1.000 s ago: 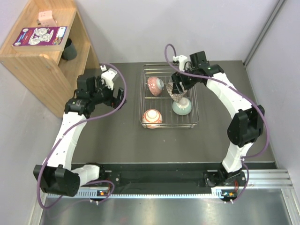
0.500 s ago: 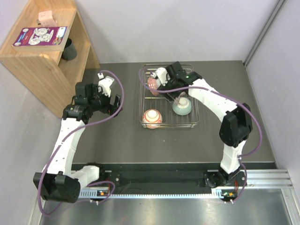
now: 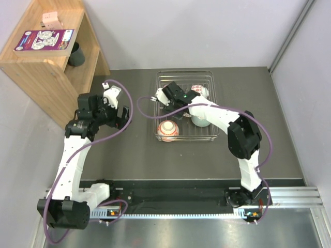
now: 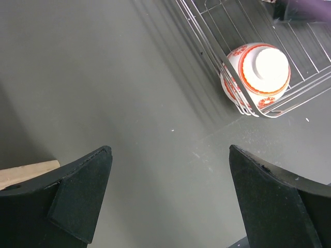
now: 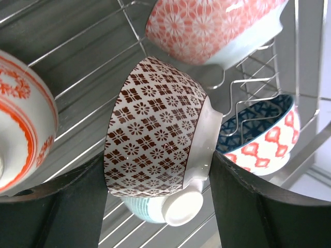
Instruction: Load the bowls into the dish rack
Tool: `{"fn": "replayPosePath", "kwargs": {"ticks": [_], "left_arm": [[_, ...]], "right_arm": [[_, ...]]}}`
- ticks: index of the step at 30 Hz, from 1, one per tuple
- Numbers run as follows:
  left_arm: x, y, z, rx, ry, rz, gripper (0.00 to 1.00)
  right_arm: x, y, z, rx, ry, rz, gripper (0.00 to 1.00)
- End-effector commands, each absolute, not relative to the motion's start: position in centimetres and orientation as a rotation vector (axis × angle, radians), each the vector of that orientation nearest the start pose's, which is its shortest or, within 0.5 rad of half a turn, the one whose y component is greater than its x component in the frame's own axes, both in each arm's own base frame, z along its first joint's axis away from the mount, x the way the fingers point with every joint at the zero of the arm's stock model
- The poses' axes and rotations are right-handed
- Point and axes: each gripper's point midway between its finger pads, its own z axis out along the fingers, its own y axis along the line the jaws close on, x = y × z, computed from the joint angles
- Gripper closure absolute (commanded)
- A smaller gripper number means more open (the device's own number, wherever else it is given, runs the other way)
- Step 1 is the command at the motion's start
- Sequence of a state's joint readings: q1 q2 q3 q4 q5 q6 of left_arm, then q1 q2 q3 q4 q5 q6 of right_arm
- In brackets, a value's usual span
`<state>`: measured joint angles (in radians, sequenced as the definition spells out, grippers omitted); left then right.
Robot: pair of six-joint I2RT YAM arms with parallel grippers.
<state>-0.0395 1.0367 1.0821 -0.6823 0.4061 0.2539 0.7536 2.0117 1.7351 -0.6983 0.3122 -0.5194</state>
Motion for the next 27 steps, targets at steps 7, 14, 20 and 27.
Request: {"fn": "replayPosePath", "kwargs": {"ticks": [7,14,20,27], "left_arm": [[28.9,-7.2,24.0,0.544,2.071,-0.345,0.01],[28.7,-7.1,24.0,0.542,2.067,-0.344,0.01],[28.5,-7.0,23.8,0.539,2.070,-0.343,0.01],[28.4,-7.0,23.8,0.542,2.065,-0.347,0.01]], "right_arm": [[41.8,30.0,13.5,-1.410,1.926,-0.505,1.00],[40.8,30.3,11.8,-1.467,1.898,-0.559,0.94],[39.5,30.2,10.8,-1.511,1.895,-0.563,0.75],[38.0,29.9,9.6,-1.567,1.922,-0.506,0.48]]}}
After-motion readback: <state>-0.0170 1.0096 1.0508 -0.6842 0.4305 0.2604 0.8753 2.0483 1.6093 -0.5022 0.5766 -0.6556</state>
